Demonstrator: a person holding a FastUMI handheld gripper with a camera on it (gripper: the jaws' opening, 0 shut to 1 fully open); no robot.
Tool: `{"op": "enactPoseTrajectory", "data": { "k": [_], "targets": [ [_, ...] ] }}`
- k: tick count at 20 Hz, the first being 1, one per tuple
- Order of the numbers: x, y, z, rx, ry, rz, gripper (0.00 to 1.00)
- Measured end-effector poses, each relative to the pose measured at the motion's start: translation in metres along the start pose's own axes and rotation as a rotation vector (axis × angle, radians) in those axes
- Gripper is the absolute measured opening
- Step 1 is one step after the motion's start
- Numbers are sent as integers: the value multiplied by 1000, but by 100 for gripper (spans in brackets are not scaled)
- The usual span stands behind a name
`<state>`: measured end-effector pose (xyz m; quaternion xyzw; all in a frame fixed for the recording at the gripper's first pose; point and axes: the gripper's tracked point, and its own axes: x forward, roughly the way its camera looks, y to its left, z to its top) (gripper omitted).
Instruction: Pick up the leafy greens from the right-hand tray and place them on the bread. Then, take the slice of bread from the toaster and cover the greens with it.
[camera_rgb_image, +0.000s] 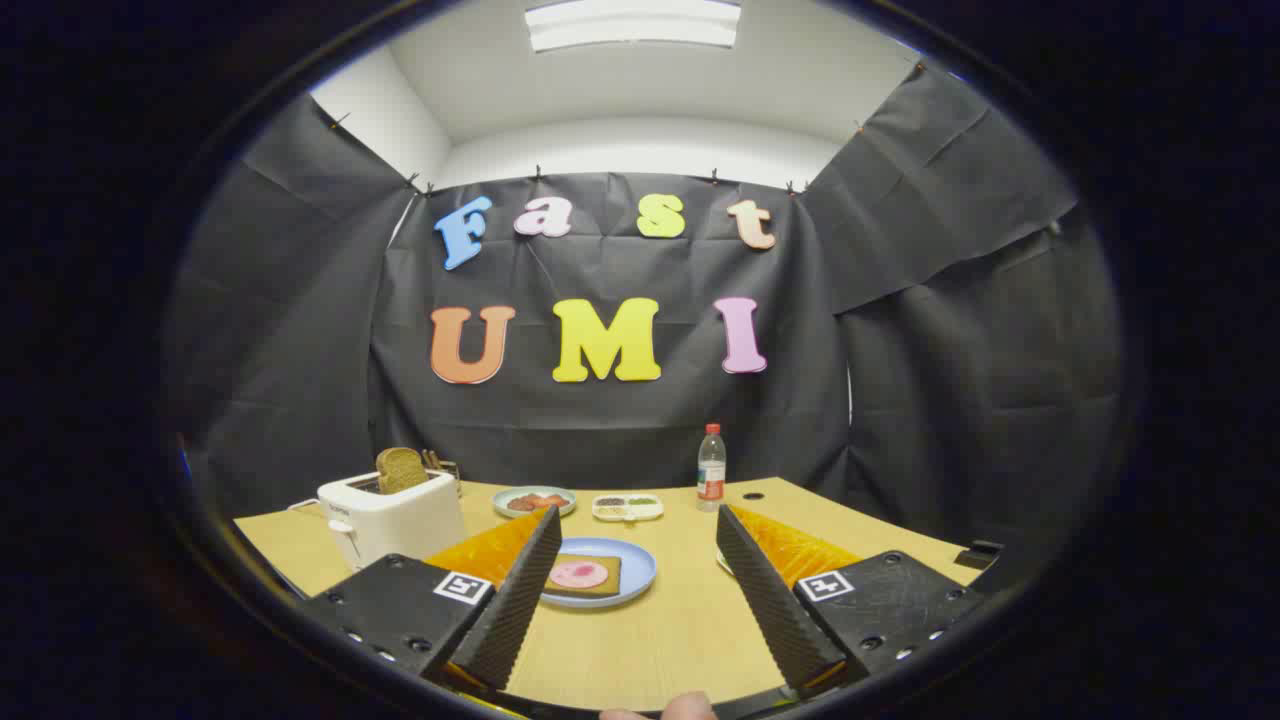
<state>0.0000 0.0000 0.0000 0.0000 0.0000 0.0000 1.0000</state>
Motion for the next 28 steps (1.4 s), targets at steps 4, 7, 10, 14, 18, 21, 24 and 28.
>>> {"op": "enactPoseTrajectory", "data": {
  "k": [4, 7, 10, 14, 18, 21, 24, 28],
  "targets": [
    [-2, 2, 2, 12, -4, 1, 95],
    [-5, 7, 6, 12, -13, 13, 95],
    [-4, 13, 1, 9, 4, 32, 95],
    [2, 23, 0, 6, 15, 48, 95],
    [6, 32, -3, -2, 24, 70, 95],
    [10, 27, -3, -9, 25, 69, 95],
    [19, 7, -7, -39, 47, 54, 96],
    [40, -33, 1, -63, 64, 17, 96]
  ]
}}
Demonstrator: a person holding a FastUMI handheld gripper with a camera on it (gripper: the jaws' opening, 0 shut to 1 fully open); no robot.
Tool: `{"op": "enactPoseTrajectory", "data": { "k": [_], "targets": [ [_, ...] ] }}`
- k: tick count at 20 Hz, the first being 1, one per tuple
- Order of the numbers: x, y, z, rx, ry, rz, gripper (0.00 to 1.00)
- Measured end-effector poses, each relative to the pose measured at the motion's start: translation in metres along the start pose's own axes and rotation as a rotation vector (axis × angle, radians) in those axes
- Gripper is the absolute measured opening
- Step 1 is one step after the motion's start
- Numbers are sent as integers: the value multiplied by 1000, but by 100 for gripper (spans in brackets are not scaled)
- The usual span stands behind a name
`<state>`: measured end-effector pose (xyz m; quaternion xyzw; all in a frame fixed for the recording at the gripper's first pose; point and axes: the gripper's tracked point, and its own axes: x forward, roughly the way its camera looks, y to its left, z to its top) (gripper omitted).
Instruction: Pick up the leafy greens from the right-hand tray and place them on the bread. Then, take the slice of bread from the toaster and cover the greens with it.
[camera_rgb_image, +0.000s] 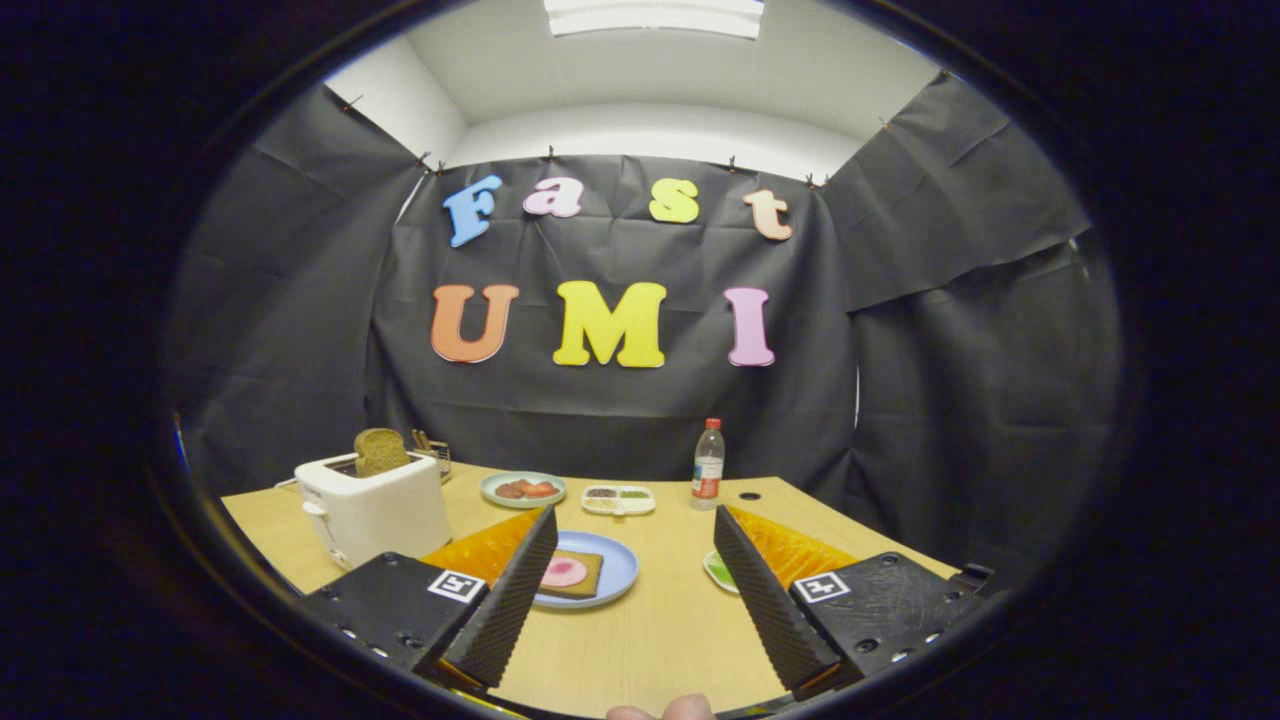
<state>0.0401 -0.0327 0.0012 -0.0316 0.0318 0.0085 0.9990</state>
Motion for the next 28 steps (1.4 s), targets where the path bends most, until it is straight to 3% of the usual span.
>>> {"op": "enactPoseTrajectory", "data": {
  "k": [6, 12, 23, 28],
  "targets": [
    [49, -62, -6, -49, 103, -21, 95],
    [100, -139, -45, 44, 260, -55, 95],
    [193, -205, -150, 456, 564, -58, 96],
    [220, -219, -172, 509, 625, -59, 96]
  ]
}}
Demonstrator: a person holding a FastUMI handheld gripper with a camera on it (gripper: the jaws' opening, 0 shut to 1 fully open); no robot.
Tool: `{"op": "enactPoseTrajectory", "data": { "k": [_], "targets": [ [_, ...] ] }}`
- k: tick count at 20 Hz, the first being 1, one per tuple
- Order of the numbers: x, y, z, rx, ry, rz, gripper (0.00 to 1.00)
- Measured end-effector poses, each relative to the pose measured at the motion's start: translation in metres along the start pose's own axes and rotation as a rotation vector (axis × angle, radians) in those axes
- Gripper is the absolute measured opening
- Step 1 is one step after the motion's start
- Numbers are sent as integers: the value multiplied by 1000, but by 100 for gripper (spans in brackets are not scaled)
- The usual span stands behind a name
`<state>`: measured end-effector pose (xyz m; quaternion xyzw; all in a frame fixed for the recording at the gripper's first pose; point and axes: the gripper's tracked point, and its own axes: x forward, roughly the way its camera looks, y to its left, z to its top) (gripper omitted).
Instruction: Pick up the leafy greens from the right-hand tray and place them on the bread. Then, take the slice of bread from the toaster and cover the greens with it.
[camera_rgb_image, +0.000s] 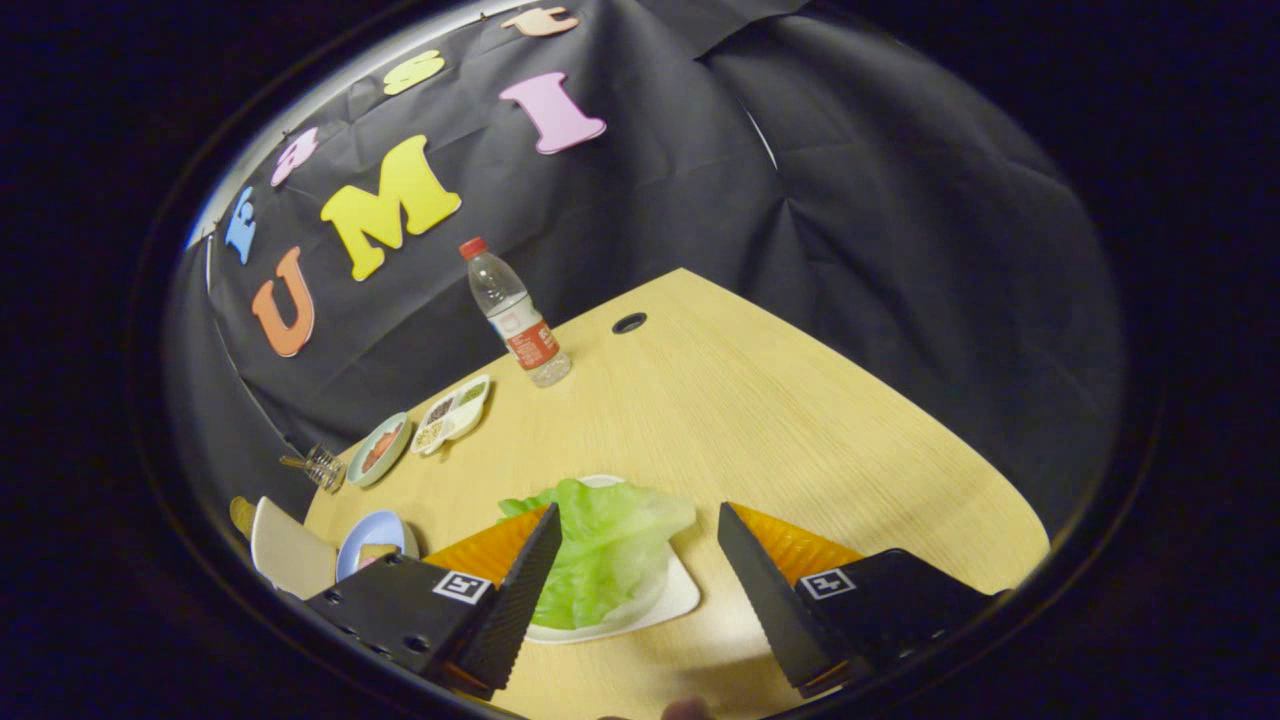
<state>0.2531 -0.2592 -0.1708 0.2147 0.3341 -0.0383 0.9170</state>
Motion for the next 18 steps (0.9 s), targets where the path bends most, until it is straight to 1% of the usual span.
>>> {"op": "enactPoseTrajectory", "data": {
  "k": [1, 3, 4, 8, 9, 11, 12, 14, 18],
  "targets": [
    [3, -1, -1, 25, 16, 7, 96],
    [14, -2, -1, 57, 34, 25, 89],
    [18, -2, 0, 66, 41, 32, 87],
    [22, -10, 0, 83, 60, 37, 56],
    [23, -13, 0, 91, 66, 35, 44],
    [22, -14, 6, 115, 57, 61, 20],
    [20, -14, 7, 115, 59, 70, 2],
    [15, -13, 7, 98, 56, 90, 0],
    [-1, 0, 23, 87, 12, 125, 0]
  ]
}}
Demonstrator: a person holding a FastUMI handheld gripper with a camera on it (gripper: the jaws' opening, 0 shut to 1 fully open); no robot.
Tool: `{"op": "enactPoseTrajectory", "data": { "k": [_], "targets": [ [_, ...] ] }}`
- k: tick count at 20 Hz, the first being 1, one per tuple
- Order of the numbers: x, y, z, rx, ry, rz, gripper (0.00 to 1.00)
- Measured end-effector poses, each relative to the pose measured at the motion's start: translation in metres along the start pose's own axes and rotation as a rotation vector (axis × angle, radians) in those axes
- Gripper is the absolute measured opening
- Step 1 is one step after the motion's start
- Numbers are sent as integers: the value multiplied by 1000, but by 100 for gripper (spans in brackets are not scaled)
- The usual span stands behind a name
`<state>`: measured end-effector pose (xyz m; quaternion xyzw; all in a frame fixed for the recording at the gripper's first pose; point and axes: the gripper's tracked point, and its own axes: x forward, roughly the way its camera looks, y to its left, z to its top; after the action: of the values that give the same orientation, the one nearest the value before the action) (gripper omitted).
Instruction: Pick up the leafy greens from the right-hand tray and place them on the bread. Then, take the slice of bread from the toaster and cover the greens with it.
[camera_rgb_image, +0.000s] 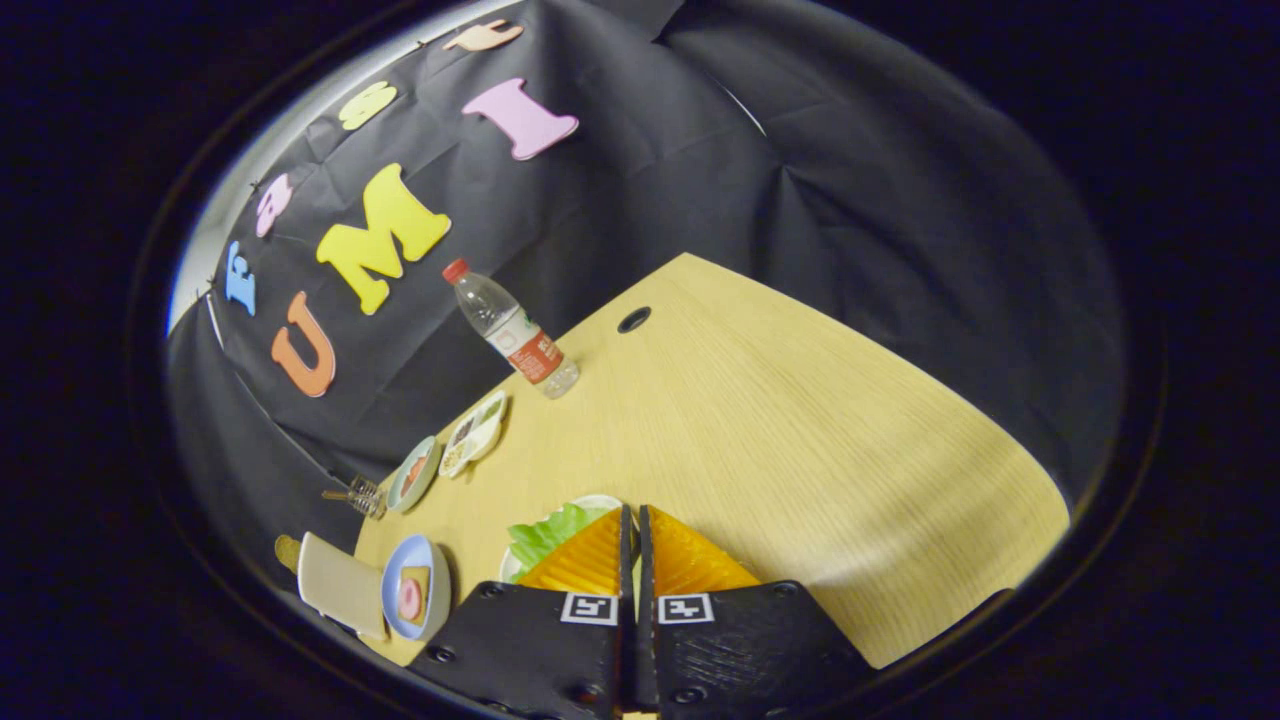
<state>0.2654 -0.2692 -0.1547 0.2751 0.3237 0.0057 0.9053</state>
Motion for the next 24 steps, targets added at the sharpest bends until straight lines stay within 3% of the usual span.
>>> {"op": "enactPoseTrajectory", "data": {
  "k": [14, 24],
  "targets": [
    [-51, 100, 29, -117, -121, 67, 0],
    [-65, 219, -9, -226, -110, 168, 0]
  ]
}}
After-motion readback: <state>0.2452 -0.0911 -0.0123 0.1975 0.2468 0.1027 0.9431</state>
